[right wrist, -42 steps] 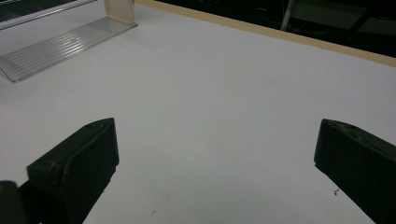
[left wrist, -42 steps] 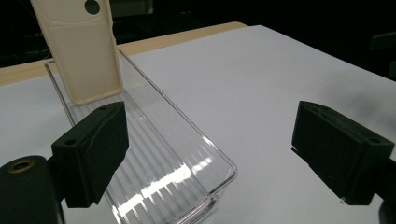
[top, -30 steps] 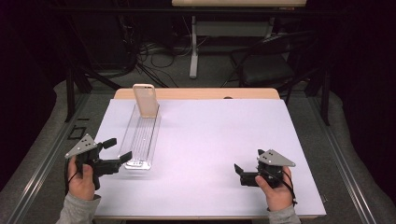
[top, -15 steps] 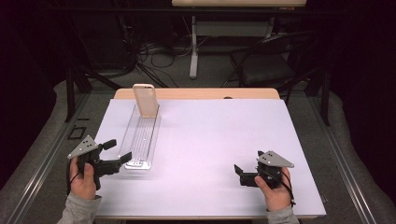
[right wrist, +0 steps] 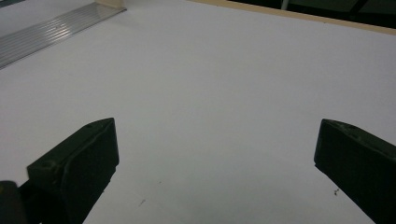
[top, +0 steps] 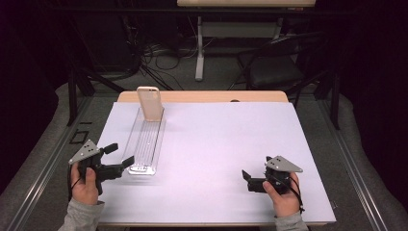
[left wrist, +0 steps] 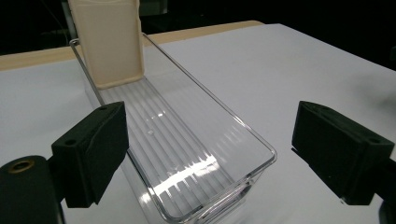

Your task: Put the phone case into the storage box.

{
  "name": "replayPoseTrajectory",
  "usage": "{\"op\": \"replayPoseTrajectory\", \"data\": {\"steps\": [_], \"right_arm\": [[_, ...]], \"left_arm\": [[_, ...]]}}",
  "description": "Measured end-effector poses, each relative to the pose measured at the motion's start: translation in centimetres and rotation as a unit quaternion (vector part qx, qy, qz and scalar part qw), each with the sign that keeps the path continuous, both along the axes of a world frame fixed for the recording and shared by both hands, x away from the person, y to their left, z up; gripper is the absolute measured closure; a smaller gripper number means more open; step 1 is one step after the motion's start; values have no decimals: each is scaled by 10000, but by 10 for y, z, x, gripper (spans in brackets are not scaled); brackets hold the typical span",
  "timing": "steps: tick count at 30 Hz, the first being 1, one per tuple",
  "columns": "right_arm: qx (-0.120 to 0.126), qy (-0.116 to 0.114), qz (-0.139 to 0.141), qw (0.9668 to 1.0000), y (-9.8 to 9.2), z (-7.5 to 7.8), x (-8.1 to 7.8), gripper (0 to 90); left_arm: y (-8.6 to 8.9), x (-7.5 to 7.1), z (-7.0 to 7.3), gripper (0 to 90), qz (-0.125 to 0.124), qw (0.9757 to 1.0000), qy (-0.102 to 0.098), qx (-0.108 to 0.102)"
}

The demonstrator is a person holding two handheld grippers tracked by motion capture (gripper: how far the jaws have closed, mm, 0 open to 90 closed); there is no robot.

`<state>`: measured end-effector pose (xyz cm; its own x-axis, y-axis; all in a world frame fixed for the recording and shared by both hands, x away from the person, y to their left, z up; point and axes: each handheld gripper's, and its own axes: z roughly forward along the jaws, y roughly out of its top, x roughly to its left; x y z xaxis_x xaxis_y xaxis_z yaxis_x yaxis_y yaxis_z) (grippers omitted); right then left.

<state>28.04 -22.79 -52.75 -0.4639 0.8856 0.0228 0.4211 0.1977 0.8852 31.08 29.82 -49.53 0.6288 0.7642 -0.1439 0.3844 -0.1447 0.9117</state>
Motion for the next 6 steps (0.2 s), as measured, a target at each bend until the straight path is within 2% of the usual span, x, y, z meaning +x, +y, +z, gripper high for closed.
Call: {"op": "replayPoseTrajectory", "data": {"steps": [3,6], "right_arm": [[-46,-9,1,10000,-2,-2,1,0],[-5,77,-56,10000,-3,-6,3,0]], "left_arm": [[0,2,-2,113,4,10000,61,17],[0,4,-3,113,32,9999,101,47]]}}
